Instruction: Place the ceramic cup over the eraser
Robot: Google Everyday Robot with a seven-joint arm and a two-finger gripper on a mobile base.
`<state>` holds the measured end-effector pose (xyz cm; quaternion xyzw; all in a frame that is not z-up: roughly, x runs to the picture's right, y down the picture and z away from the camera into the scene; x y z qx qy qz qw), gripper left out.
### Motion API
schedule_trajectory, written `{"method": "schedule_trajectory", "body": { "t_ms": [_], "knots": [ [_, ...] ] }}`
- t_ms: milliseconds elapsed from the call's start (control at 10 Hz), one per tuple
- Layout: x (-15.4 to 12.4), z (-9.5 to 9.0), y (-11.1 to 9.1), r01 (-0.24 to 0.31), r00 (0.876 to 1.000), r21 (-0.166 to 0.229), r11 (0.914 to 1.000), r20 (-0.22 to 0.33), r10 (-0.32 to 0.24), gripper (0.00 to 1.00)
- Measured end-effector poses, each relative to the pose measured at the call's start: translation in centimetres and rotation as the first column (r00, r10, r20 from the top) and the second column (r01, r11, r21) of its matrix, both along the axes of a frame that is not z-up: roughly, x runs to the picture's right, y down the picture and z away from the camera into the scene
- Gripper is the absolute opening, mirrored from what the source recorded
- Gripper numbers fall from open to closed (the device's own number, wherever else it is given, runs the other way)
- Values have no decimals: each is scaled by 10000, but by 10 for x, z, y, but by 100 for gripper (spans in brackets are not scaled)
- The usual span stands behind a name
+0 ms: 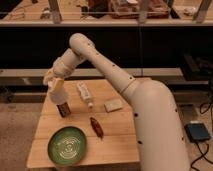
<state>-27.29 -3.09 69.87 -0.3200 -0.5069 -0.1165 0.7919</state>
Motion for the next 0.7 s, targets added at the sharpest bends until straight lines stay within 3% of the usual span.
{"method": "schedule_trajectory", "body": {
  "t_ms": [700],
  "knots": [
    [-3, 17, 6, 54, 9999, -5, 10000, -114, -54, 20]
  ]
}}
